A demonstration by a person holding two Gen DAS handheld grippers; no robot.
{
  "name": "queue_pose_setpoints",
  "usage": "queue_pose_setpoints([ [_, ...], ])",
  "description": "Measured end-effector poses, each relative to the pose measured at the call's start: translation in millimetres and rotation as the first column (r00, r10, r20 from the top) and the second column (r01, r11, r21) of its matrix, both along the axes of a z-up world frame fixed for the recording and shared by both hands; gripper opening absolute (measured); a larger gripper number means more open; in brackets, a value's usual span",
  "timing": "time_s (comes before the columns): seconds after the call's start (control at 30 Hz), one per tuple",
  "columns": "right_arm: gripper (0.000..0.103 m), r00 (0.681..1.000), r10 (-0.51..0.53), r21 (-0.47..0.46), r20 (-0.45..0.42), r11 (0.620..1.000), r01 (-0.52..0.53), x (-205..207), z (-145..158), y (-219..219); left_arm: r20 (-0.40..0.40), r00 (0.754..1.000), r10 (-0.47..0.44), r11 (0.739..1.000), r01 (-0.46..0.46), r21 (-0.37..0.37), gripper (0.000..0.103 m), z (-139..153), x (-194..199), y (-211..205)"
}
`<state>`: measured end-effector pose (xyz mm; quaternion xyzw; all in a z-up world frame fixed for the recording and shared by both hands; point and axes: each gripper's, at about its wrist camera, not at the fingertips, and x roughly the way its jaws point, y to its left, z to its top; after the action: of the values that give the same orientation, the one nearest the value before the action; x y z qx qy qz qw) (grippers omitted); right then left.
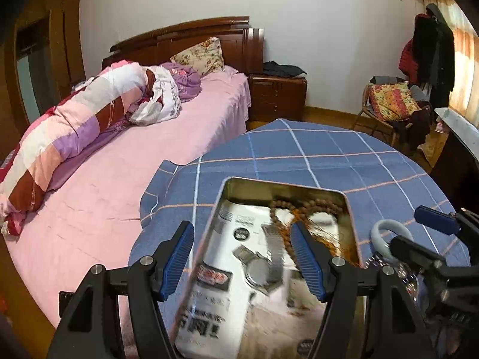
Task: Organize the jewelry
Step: 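Open both tools to drop the watch and bead strand into the tin, then lift both tools away from the tin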
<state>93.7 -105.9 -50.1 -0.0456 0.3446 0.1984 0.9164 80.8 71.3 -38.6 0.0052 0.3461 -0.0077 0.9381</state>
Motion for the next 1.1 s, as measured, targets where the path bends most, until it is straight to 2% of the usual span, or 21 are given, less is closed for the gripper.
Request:
queue_pose_setpoints([
  [0.2,0.067,0.997,-0.067,-0.059,-0.029,0.996,0.066,-27,-15,-42,0.005,0.999,-0.046,0.999,0.046,0.010,0.067,5,-26,-31],
  [0.3,0.067,0.995,-0.090,-0.038,-0.044,0.995,0.089,-40,-18,-60,-0.015,0.998,-0.062,0.998,0.062,0.004,0.067,2,-35,-39],
  [0.4,0.067,0.996,-0.076,-0.014,-0.036,0.997,0.075,-55,-18,-64,-0.028,0.997,-0.071,0.997,0.072,0.038,0.067,-4,-43,-43],
  [0.47,0.067,0.999,-0.033,-0.009,-0.034,0.999,0.033,-59,-18,-55,-0.028,0.998,-0.056,0.995,0.058,0.080,0.067,-7,-47,-40],
  [0.53,0.067,1.000,0.005,-0.016,-0.030,1.000,-0.005,-61,-19,-43,-0.024,0.999,-0.034,0.995,0.036,0.091,0.067,-10,-53,-34],
  [0.73,0.063,0.992,0.121,-0.030,-0.031,0.992,-0.122,-65,-23,-4,-0.029,0.999,0.014,0.998,-0.012,0.066,0.067,-18,-65,-16],
  [0.87,0.052,0.976,0.216,-0.073,-0.039,0.973,-0.218,-71,-30,21,-0.063,0.997,0.049,0.999,-0.048,0.020,0.067,-25,-61,-7],
  [1.1,0.037,0.945,0.304,-0.126,-0.125,0.939,-0.319,-70,-54,48,-0.042,0.998,0.041,0.999,-0.041,-0.005,0.067,-21,-75,-8],
])
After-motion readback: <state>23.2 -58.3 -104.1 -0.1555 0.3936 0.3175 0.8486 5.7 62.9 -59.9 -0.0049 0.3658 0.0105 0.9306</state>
